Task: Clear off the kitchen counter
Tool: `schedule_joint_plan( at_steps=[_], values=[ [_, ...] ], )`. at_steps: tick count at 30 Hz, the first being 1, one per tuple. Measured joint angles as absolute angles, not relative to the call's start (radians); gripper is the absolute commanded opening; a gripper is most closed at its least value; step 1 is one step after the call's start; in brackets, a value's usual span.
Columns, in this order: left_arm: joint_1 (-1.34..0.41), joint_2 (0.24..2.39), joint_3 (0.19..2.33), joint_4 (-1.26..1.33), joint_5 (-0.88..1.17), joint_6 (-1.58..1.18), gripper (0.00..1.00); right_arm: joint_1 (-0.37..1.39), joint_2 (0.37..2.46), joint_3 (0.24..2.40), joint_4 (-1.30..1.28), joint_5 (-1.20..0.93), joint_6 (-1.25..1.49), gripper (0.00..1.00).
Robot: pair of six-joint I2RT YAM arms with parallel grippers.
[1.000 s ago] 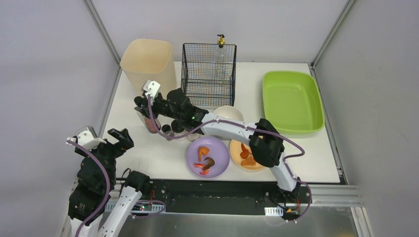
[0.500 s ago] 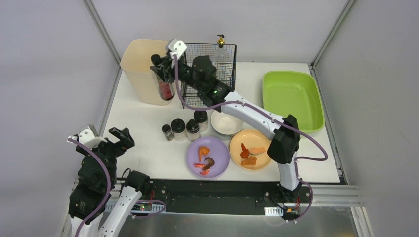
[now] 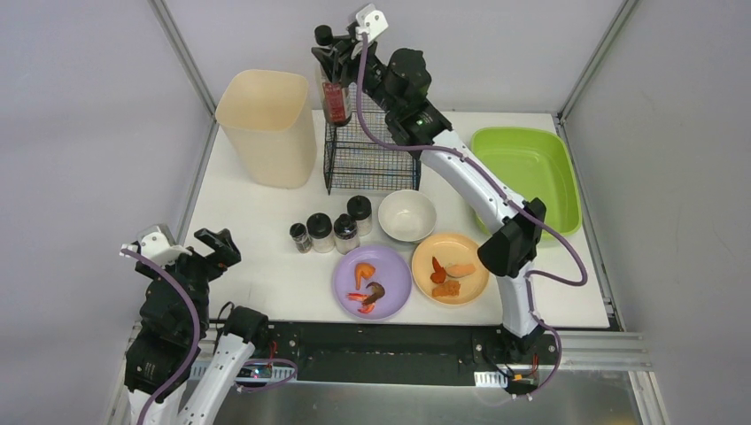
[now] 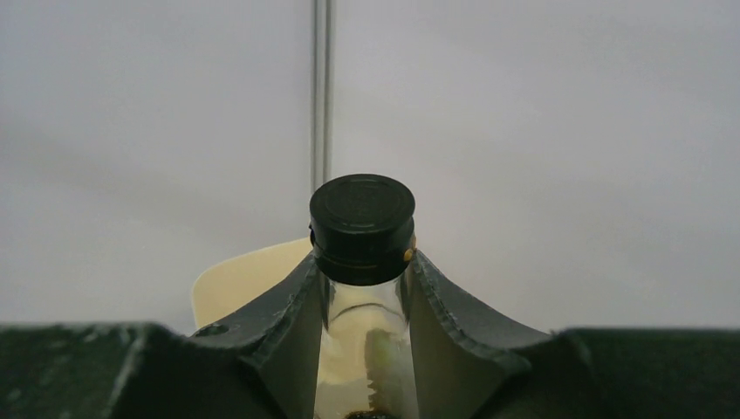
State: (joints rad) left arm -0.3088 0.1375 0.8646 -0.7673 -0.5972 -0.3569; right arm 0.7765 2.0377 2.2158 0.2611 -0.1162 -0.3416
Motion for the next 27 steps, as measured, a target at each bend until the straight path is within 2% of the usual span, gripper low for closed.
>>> schedule_joint_plan(
  at_steps=[11,27],
  values=[
    [-0.260,0.139,0.863,-0.764,-0.545,-0.355,0.97,0.688,2.225,2.438,0.257,-0.077,-0.327,0.00],
    [-0.182,0.192,0.855,-0.738,-0.443,-0.355,0.97,0.622,2.349,2.487,0.307,-0.068,-0.311,0.00]
  ],
)
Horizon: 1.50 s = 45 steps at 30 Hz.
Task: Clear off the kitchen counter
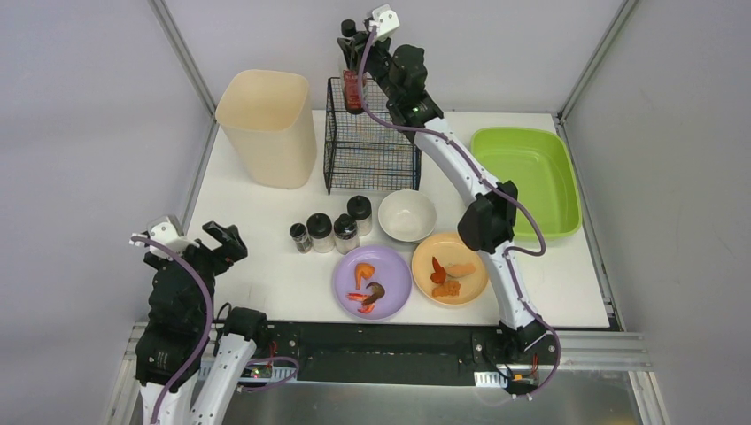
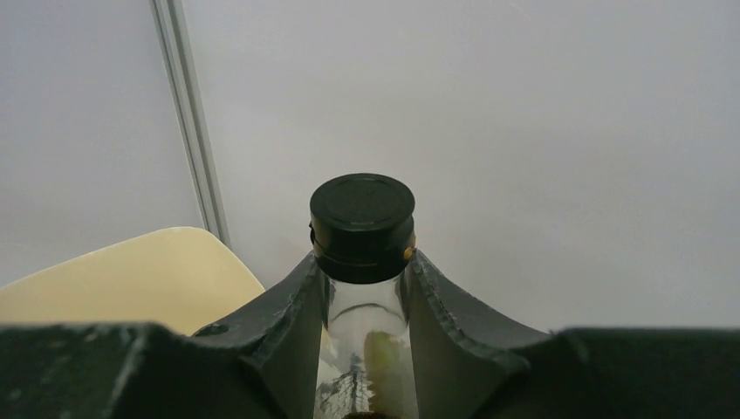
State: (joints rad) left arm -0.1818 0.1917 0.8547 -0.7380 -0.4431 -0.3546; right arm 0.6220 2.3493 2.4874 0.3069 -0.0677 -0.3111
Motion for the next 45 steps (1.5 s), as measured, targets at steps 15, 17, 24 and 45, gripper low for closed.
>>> schedule_joint_plan(
  at_steps=[15,17,24,45],
  values=[
    [-0.148,0.215,0.855,-0.737,-0.396,-0.355,0.97,0.600,2.401,2.515,0.386,-0.062,-0.304,0.00],
    [-0.145,0.215,0.855,-0.737,-0.393,-0.355,0.97,0.596,2.404,2.516,0.392,-0.058,-0.303,0.00],
    [-0.142,0.215,0.854,-0.737,-0.392,-0.355,0.96,0.583,2.444,2.538,0.415,-0.042,-0.300,0.00],
    [-0.129,0.216,0.854,-0.737,-0.374,-0.355,0.96,0.596,2.471,2.420,0.490,-0.021,-0.269,0.00]
  ],
)
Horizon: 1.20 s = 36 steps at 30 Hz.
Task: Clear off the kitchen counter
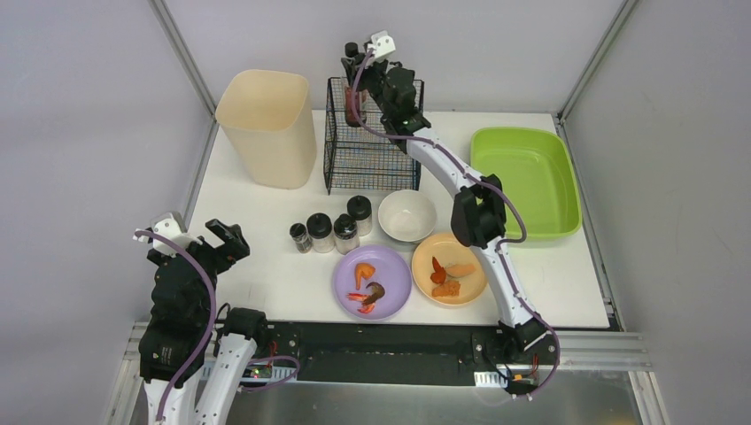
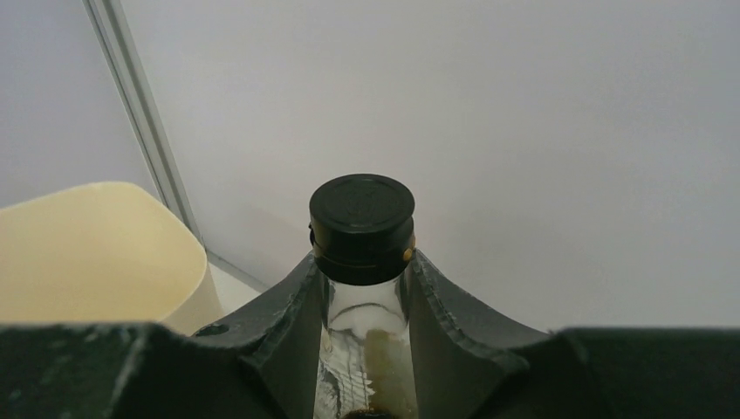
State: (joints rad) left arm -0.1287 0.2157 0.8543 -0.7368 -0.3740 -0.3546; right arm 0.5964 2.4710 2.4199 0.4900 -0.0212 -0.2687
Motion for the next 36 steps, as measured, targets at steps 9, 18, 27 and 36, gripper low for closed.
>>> schedule_joint_plan(
  at_steps=[9,18,27,36],
  values=[
    [-0.129,0.216,0.854,-0.737,-0.373,-0.355,0.96,0.625,2.471,2.284,0.519,0.023,-0.271,0.00],
    [-0.129,0.216,0.854,-0.736,-0.368,-0.355,0.96,0.634,2.460,2.164,0.604,0.105,-0.270,0.00],
    [-0.129,0.216,0.854,-0.736,-0.367,-0.355,0.96,0.645,2.451,2.141,0.624,0.154,-0.270,0.52],
    [-0.129,0.216,0.853,-0.736,-0.367,-0.354,0.96,0.668,2.373,2.093,0.675,0.180,-0.305,0.75]
  ],
)
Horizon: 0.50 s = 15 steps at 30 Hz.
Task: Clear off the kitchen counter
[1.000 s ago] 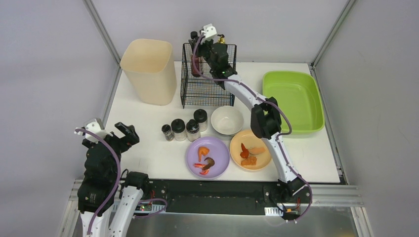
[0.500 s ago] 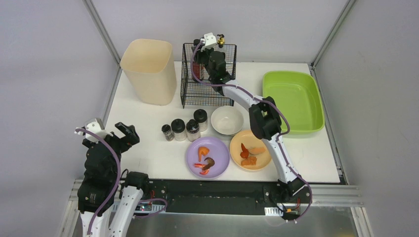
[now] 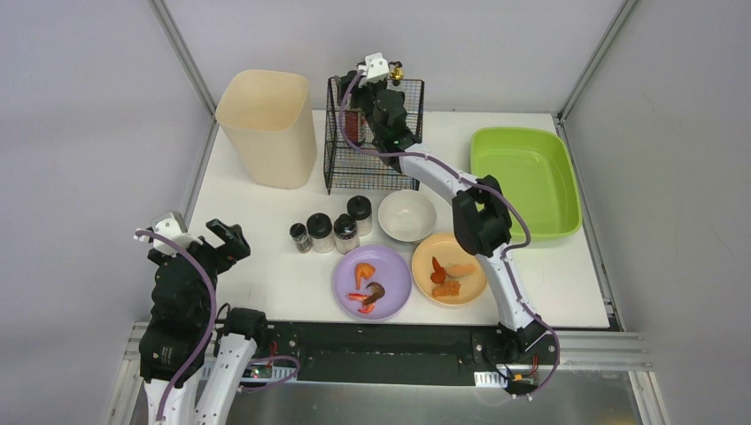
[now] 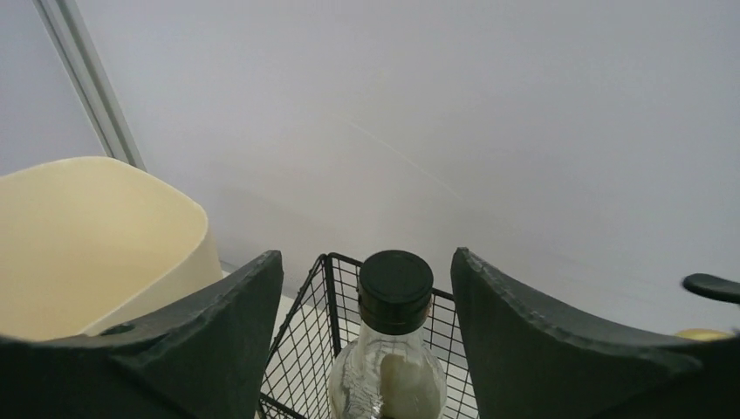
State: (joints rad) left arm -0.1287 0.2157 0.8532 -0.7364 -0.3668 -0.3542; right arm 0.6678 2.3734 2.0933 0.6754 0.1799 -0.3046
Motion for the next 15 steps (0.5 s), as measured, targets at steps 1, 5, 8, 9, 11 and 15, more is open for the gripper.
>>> schedule_joint_plan(
  at_steps=[1,5,8,9,11,15],
  values=[
    [-0.129,0.216,0.853,-0.736,-0.367,-0.354,0.96,0.672,2.354,2.075,0.680,0.183,-0.311,0.76],
    [-0.129,0.216,0.852,-0.736,-0.367,-0.354,0.98,0.691,2.263,1.971,0.721,0.201,-0.339,0.79],
    [-0.129,0.216,0.851,-0.736,-0.367,-0.353,0.99,0.710,2.172,1.854,0.747,0.214,-0.368,0.83],
    [-0.129,0.216,0.851,-0.736,-0.367,-0.353,0.99,0.719,2.139,1.813,0.752,0.220,-0.377,0.83],
    [-0.129,0.216,0.851,-0.735,-0.367,-0.352,0.99,0.740,2.070,1.727,0.752,0.231,-0.394,0.86],
    [-0.129,0.218,0.851,-0.730,-0.366,-0.351,0.99,0.789,1.929,1.587,0.721,0.247,-0.412,0.87]
  ],
)
